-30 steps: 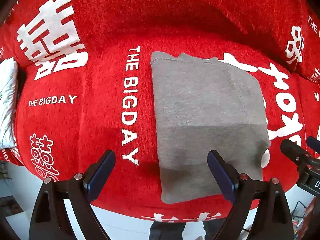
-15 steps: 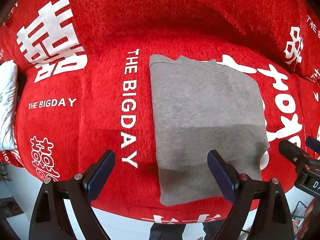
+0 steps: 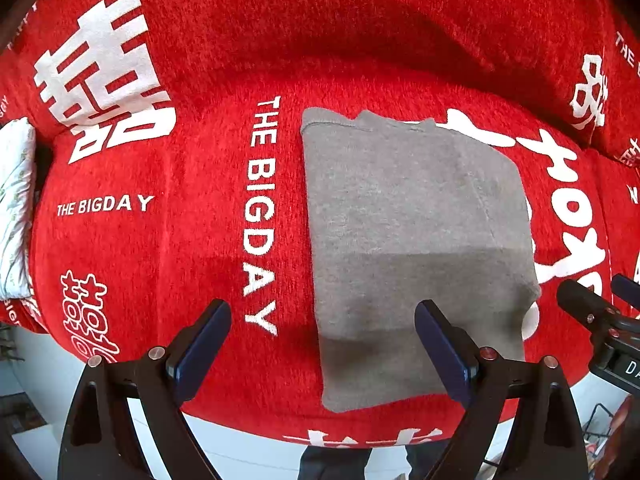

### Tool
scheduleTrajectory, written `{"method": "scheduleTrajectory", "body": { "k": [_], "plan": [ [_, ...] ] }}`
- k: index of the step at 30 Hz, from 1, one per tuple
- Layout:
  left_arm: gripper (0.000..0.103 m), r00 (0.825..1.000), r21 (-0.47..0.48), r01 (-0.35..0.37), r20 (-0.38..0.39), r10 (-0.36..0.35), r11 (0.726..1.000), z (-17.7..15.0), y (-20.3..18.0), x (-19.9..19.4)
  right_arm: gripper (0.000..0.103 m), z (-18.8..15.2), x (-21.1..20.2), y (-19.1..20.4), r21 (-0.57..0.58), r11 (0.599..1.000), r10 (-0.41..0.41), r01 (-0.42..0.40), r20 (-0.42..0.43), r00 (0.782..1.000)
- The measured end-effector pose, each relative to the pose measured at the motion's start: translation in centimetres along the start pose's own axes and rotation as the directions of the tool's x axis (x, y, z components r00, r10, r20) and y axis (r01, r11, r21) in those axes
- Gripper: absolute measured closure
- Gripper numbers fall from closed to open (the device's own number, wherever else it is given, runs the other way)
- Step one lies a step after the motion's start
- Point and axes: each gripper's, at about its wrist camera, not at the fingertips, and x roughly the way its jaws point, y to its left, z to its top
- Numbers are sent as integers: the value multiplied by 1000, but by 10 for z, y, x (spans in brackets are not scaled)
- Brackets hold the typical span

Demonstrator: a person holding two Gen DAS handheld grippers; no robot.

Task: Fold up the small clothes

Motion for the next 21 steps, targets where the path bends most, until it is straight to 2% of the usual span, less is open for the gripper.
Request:
{"method": "scheduleTrajectory", "body": {
  "k": [21],
  "plan": [
    [9, 1000, -3, -6, 2, 6, 1000, 2, -1, 1, 0, 2, 2, 2, 0, 1000, 4, -4, -3, 1000]
  ]
}}
